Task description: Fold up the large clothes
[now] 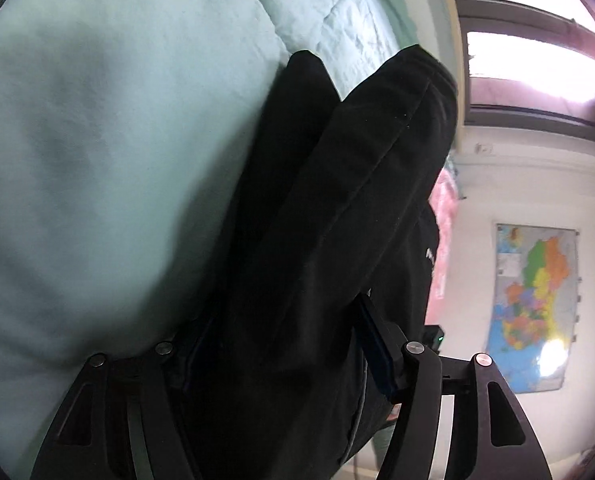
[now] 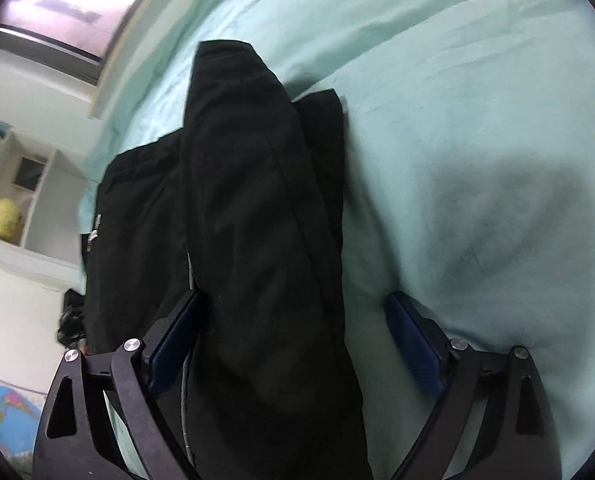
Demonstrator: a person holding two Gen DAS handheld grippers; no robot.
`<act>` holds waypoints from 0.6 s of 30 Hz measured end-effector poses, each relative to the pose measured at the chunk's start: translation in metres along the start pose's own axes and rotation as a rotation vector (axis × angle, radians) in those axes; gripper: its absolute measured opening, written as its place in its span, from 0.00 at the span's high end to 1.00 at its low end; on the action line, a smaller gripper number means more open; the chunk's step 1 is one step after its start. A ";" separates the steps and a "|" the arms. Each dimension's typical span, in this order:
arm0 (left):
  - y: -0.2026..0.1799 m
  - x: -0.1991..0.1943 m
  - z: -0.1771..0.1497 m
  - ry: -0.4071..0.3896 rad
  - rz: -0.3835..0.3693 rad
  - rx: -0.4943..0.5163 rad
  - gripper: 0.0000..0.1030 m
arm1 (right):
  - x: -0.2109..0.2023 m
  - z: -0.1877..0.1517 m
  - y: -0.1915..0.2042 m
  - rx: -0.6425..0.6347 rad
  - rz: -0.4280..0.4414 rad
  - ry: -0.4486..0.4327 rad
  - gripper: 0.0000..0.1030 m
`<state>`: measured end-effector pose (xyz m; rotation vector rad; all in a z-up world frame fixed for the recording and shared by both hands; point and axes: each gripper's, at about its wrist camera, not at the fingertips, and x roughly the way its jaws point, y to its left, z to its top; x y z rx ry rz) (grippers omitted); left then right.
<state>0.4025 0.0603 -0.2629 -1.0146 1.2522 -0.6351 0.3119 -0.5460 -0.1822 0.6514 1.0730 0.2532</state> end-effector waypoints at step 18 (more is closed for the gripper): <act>-0.070 -0.020 -0.068 -0.195 -0.018 0.279 0.66 | -0.022 -0.037 0.039 -0.199 0.227 -0.124 0.58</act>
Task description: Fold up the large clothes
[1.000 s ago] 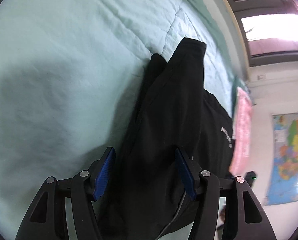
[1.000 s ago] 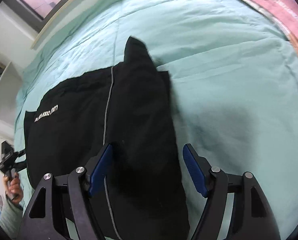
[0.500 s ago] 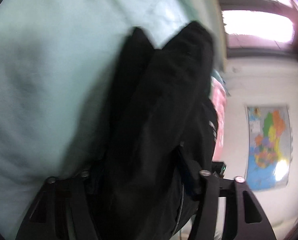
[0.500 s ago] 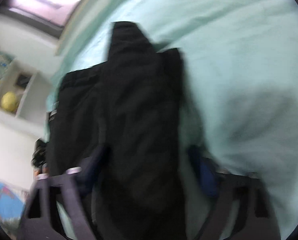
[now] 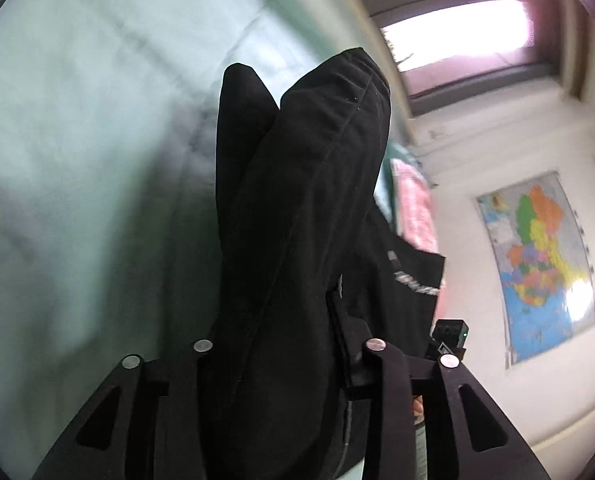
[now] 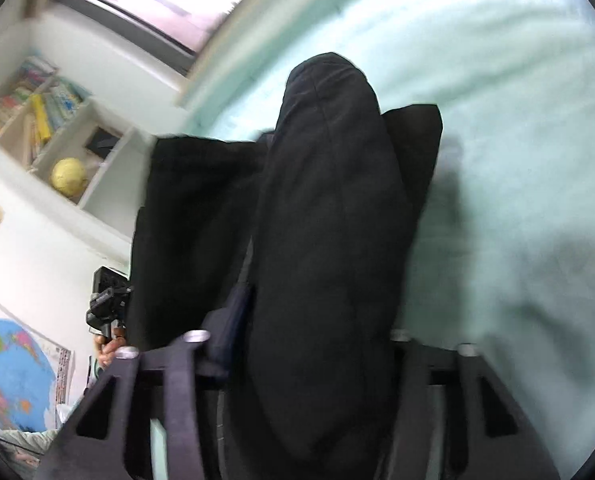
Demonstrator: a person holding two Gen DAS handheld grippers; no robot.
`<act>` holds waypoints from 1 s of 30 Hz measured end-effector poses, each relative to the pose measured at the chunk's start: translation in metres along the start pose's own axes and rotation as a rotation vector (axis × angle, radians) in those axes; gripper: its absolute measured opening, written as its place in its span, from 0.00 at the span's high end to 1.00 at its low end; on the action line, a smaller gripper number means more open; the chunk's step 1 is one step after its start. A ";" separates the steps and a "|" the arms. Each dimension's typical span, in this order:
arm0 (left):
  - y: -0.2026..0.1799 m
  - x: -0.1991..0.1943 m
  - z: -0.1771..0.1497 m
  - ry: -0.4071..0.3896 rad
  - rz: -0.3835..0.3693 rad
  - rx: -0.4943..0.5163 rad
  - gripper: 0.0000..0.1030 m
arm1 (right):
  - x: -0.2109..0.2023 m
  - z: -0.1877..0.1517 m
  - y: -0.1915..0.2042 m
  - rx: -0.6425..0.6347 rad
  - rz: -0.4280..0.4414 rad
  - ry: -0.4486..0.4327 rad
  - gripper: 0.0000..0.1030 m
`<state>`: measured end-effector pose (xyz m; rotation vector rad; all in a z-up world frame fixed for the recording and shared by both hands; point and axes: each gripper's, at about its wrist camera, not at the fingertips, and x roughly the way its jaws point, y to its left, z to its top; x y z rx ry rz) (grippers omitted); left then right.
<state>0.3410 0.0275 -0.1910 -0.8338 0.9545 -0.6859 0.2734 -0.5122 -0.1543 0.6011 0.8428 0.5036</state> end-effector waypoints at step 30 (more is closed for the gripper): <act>0.087 -0.154 -0.154 -0.112 -0.065 -0.197 0.56 | -0.069 -0.123 -0.026 0.171 -0.219 -0.003 0.52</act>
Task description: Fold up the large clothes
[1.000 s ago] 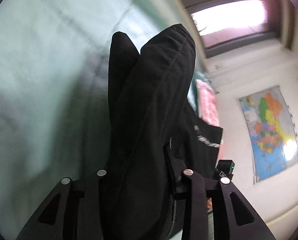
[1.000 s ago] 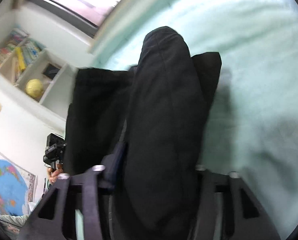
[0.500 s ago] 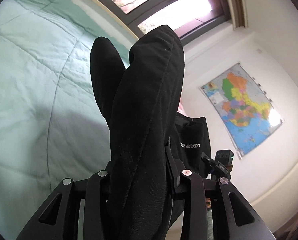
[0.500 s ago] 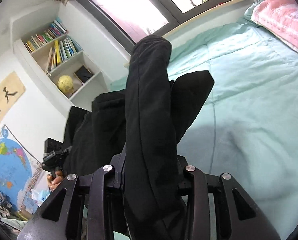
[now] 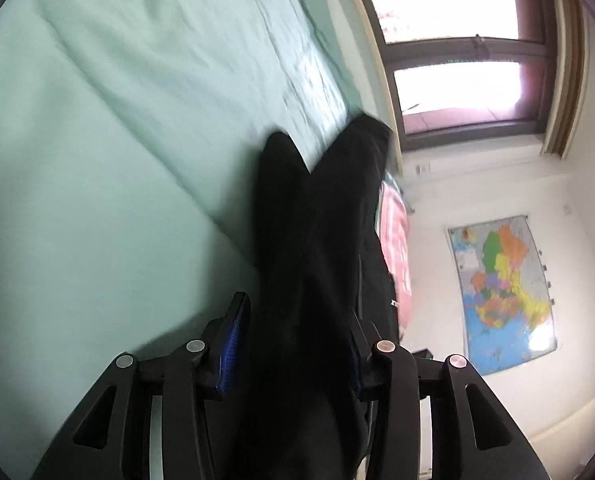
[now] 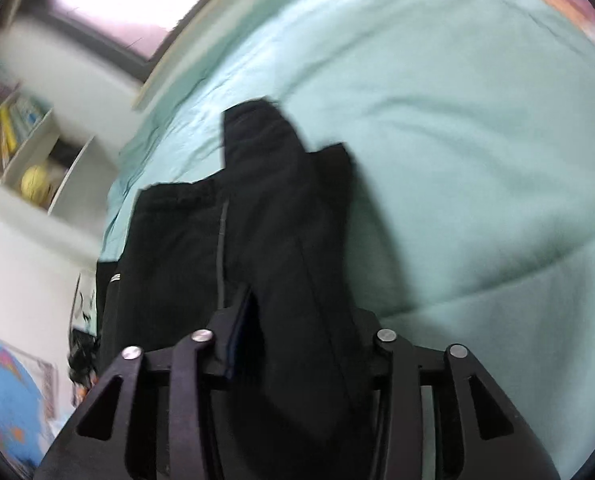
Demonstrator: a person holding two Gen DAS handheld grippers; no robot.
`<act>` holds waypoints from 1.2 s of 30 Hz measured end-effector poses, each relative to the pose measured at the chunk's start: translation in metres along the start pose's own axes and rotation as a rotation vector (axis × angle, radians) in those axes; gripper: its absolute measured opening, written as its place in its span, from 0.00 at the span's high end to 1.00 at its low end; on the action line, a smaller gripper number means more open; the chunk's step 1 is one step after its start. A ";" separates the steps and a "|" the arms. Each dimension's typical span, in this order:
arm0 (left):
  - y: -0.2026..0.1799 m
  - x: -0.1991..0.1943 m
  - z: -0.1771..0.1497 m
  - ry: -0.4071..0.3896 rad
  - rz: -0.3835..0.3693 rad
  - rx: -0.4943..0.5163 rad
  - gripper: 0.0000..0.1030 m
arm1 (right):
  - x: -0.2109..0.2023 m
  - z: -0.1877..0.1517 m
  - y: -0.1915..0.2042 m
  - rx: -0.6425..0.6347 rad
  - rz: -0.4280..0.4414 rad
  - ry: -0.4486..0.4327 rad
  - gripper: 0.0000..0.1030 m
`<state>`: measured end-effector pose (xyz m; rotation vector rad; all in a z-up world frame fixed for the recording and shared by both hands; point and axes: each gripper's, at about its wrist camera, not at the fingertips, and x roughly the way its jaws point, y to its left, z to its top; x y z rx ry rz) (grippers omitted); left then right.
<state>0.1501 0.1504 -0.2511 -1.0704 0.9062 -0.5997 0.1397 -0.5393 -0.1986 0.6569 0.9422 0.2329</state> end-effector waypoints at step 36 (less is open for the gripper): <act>-0.252 0.141 -0.109 -0.098 0.746 0.919 0.42 | 0.065 -0.052 0.193 -0.480 -0.644 -0.010 0.21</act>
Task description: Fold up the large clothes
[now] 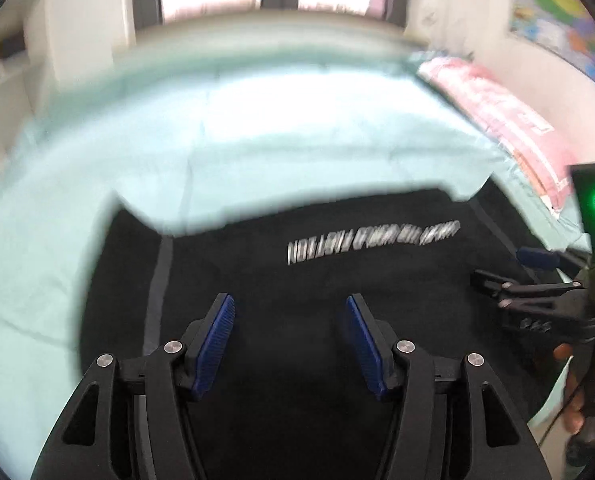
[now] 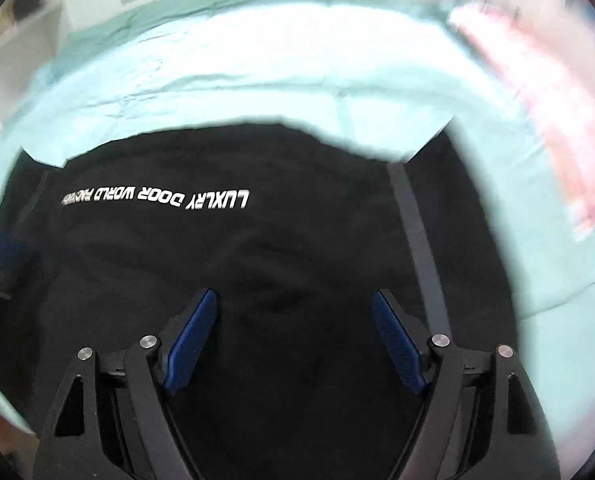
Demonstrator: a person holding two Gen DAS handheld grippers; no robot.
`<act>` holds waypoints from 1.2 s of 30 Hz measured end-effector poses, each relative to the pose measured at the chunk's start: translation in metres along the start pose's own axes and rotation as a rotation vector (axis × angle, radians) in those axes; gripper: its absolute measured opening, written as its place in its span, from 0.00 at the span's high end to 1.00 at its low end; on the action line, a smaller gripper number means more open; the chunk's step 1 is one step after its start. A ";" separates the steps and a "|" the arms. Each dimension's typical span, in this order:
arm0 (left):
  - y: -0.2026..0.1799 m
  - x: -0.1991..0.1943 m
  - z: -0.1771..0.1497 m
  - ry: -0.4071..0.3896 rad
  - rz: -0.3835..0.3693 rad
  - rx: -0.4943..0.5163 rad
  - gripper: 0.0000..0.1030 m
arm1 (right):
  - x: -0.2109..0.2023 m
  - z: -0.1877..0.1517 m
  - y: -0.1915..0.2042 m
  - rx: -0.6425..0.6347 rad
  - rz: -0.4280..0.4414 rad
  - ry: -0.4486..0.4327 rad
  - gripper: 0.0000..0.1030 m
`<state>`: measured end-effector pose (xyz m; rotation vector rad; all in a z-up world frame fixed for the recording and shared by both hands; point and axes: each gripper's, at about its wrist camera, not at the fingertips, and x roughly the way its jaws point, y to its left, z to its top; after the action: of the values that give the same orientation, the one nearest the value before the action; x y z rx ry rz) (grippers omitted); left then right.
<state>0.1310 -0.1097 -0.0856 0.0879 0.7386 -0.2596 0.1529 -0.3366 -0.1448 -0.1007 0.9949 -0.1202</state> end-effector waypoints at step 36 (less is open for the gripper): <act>-0.008 -0.183 0.021 -0.320 0.140 -0.127 0.21 | -0.235 -0.005 0.039 0.087 0.032 -0.456 0.12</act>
<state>0.0130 -0.0841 0.0532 -0.0230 0.4265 -0.0892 0.0245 -0.2639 0.0417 -0.0299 0.5349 -0.1053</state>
